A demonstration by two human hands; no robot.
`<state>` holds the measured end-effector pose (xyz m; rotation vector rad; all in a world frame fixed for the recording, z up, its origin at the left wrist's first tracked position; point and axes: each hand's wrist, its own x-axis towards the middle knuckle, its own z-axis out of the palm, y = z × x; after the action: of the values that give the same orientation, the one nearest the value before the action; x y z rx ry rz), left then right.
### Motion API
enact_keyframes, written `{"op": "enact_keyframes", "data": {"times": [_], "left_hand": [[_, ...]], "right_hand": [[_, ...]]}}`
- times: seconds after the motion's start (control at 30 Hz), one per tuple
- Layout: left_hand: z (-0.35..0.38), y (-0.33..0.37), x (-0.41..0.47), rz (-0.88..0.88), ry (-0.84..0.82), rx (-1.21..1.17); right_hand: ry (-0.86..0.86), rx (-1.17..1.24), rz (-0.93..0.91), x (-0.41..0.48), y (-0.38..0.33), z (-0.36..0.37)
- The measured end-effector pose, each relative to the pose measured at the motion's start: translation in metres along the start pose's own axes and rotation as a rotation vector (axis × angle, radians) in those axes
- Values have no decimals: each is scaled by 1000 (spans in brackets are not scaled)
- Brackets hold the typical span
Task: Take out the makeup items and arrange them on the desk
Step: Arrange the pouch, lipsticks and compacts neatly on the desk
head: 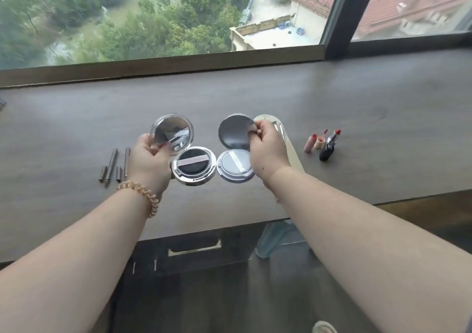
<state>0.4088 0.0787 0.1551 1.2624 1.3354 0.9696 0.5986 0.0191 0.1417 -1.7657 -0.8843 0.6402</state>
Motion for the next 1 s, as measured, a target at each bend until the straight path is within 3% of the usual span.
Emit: {"op": "enact_keyframes", "data": {"times": [0.27, 0.6, 1.0], "left_hand": [[162, 49, -38, 78, -188, 14], [379, 12, -92, -11, -206, 122], [460, -12, -81, -121, -64, 322]], "right_hand": [[166, -12, -50, 41, 36, -165], [75, -108, 60, 116, 153, -343], [-68, -163, 106, 163, 211, -373]]}}
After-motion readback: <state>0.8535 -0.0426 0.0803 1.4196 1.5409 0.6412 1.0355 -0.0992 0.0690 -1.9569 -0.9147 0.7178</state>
